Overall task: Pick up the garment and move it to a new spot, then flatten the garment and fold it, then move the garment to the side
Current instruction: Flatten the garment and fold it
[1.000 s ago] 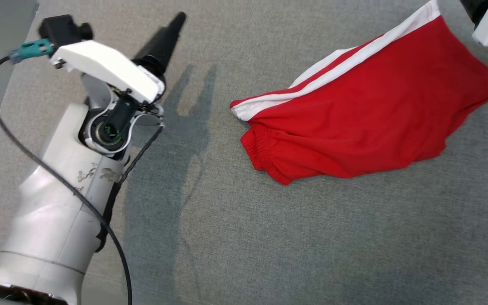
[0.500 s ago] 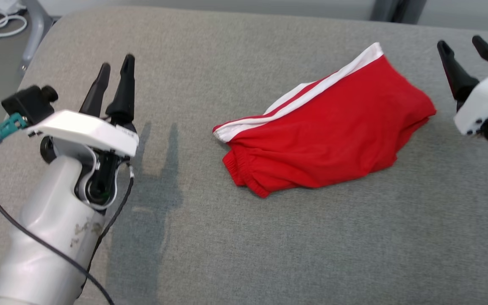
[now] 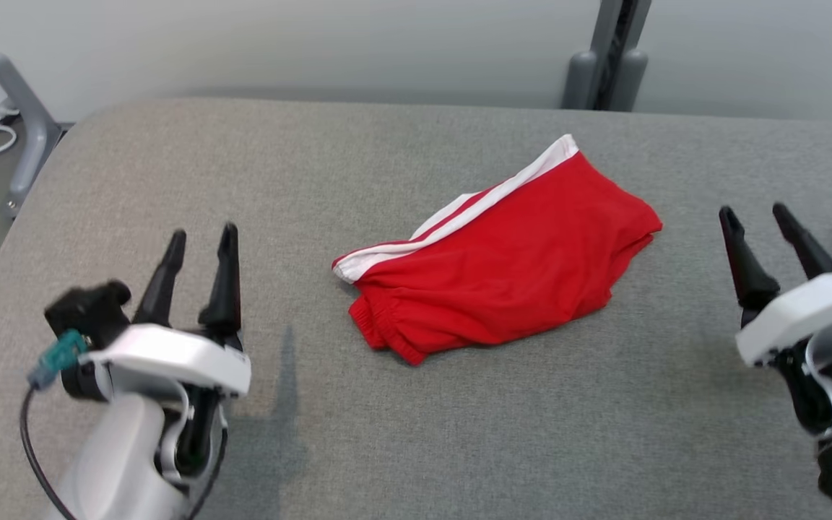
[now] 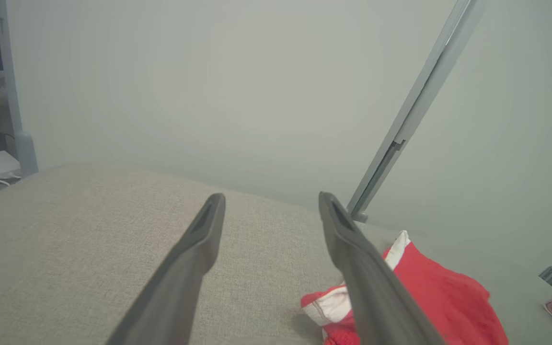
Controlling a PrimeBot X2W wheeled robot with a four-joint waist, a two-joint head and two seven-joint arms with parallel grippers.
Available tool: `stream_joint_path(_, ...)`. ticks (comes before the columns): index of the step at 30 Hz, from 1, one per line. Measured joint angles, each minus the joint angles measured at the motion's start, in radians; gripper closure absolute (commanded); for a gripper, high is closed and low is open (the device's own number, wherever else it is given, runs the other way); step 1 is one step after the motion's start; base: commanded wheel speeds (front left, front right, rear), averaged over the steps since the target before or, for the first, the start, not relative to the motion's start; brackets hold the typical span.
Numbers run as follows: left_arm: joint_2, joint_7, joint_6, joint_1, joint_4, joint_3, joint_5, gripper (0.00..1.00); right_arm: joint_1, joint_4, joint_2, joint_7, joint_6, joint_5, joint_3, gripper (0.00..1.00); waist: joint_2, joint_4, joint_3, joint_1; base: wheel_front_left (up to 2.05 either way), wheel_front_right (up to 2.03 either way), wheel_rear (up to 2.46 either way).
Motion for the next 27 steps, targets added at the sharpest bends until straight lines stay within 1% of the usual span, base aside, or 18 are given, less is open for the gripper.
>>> stream_joint_path(3,-0.021,0.000,0.007,0.079,-0.039,0.035,0.072,0.00,0.062,-0.014,0.031,-0.012,0.000,-0.009,-0.039,0.00,0.0000,-0.012,-0.023,0.0000,0.00,0.00,0.00)
stream_joint_path(5,-0.041,0.000,0.007,0.133,-0.054,0.065,0.095,0.00,0.103,-0.023,0.055,-0.015,0.000,-0.013,-0.063,0.00,0.0000,-0.019,-0.036,0.0000,0.00,0.00,0.00)
stream_joint_path(9,-0.052,0.000,0.004,0.208,-0.078,0.109,0.183,0.00,0.177,-0.038,0.098,-0.018,0.000,-0.038,-0.110,0.00,0.0000,-0.029,-0.057,0.0000,0.00,0.00,0.00)
stream_joint_path(14,-0.103,0.000,-0.016,0.281,-0.096,0.152,0.240,0.00,0.237,-0.057,0.135,-0.015,0.000,-0.060,-0.156,0.00,0.0000,-0.033,-0.067,0.0000,0.00,0.00,0.00)
stream_joint_path(18,-0.123,0.000,-0.033,0.302,-0.099,0.179,0.274,0.00,0.247,-0.076,0.152,0.005,0.000,-0.073,-0.176,0.00,0.0000,-0.029,-0.066,0.0000,0.00,0.00,0.00)
stream_joint_path(20,-0.132,0.000,-0.041,0.302,-0.098,0.180,0.301,0.00,0.249,-0.083,0.159,0.024,0.000,-0.076,-0.185,0.00,0.0000,-0.025,-0.063,0.0000,0.00,0.00,0.00)
stream_joint_path(24,-0.144,0.000,-0.058,0.296,-0.087,0.185,0.323,0.00,0.243,-0.070,0.182,0.079,0.000,-0.033,-0.223,0.00,0.0000,-0.008,-0.053,0.0000,0.00,0.00,0.00)
stream_joint_path(27,-0.158,0.000,-0.066,0.277,-0.067,0.193,0.329,0.00,0.222,-0.041,0.188,0.153,0.000,0.018,-0.250,0.00,0.0000,0.019,-0.039,0.0000,0.00,0.00,0.00)
